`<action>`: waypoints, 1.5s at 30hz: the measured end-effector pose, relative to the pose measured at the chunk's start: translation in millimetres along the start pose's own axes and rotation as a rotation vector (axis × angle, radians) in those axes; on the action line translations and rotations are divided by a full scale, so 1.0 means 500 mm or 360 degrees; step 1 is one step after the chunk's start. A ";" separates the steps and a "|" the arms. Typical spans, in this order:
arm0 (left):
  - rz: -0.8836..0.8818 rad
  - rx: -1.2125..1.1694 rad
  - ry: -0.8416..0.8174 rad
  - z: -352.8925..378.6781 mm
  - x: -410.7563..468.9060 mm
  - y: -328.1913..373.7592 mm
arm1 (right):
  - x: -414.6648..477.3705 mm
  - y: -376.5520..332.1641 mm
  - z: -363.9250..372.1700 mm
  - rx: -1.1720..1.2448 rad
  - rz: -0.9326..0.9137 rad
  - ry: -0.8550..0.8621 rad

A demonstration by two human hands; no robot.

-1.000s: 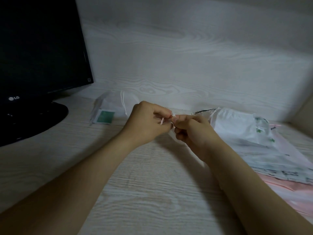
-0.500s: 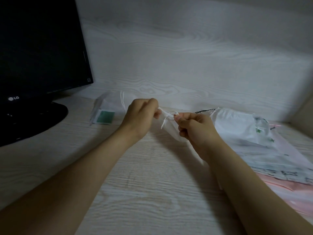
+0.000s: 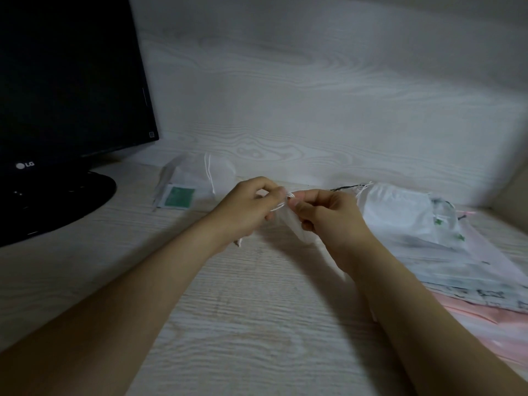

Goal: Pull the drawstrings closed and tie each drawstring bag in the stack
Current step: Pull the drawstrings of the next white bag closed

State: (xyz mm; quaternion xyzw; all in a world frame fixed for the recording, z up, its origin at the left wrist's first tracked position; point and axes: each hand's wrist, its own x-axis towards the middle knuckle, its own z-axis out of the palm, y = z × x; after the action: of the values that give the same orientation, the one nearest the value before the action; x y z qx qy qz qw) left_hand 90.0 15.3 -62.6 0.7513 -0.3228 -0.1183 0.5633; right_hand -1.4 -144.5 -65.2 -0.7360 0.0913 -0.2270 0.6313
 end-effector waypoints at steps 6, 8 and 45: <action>0.0123 0.0068 0.0130 0.002 0.005 -0.004 | 0.002 0.000 -0.002 -0.0002 0.0039 0.0029; 0.0087 0.0082 0.0170 0.004 0.011 -0.008 | 0.001 0.000 -0.002 0.0009 0.0044 0.0047; -0.0006 0.0561 0.0586 -0.016 0.027 -0.044 | 0.012 0.013 0.000 -0.1196 -0.0446 0.0422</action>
State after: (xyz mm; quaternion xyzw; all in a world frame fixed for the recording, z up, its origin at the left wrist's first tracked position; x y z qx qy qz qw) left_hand 112.4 16.6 -77.8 0.8474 -0.2292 0.0775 0.4727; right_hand 4.8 -148.4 -70.3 -0.8847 0.1472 -0.3543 0.2647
